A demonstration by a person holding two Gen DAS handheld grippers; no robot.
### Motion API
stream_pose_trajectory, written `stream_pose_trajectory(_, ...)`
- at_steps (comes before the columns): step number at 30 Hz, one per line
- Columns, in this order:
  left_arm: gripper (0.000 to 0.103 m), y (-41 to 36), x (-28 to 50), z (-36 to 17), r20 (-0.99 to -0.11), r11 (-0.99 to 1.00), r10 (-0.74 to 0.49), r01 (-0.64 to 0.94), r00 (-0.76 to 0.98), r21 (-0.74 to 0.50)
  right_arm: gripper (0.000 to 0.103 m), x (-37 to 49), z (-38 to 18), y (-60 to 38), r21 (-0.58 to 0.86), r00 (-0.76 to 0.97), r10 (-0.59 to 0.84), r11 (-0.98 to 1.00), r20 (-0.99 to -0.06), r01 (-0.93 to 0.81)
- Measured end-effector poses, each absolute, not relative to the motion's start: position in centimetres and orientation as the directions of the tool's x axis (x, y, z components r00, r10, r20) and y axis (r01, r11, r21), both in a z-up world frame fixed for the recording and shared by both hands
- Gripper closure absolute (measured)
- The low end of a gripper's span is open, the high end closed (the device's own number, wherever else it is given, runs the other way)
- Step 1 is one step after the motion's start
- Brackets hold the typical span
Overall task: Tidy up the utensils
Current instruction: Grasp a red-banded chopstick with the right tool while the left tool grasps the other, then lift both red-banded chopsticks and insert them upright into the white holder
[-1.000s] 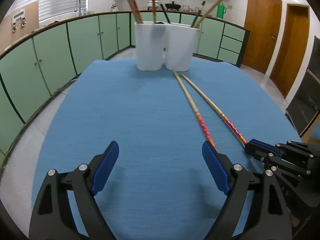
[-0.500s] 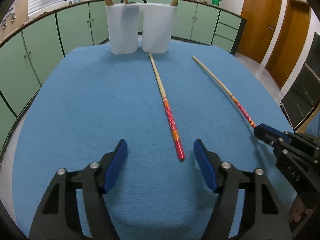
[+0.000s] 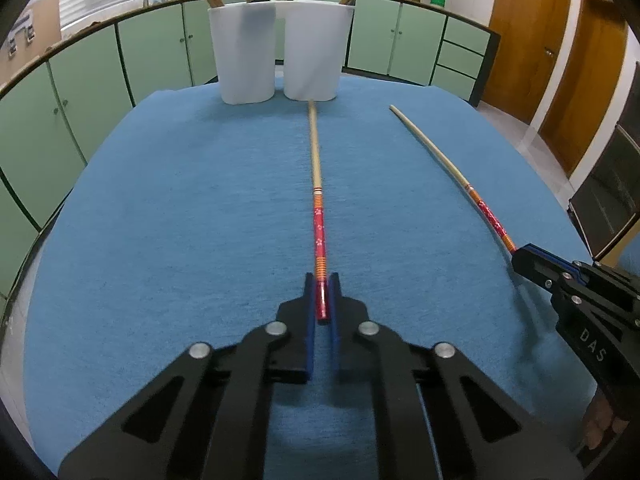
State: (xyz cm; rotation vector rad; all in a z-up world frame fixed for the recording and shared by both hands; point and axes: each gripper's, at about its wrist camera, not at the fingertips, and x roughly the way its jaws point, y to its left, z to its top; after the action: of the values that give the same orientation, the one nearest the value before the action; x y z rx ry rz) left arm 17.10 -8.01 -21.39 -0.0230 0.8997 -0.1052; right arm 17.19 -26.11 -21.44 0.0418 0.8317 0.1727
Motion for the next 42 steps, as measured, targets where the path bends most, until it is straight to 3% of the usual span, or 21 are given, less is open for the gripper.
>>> stream_pose_trajectory(13, 0.098, -7.0, 15.0, -16.6, -0.703, 0.992, -0.122, 0.108, 0.701, -0.064, 0.098, 15.9, -18.4, -25.9, 0.071, 0.71, 0.17, 0.983, -0.684, -0.167)
stream_pose_trajectory(32, 0.098, -4.8, 13.2, -4.0, -0.471, 0.986, -0.165, 0.156, 0.866, -0.058, 0.098, 15.5, -6.7, -25.0, 0.089, 0.813, 0.262, 0.963, -0.52, -0.254)
stream_pose_trajectory(42, 0.098, -4.2, 13.9, -0.1, -0.407, 0.979, -0.201, 0.199, 0.891, -0.047, 0.098, 18.7, -1.9, -23.8, 0.13, 0.79, 0.341, 0.938, -0.509, -0.321)
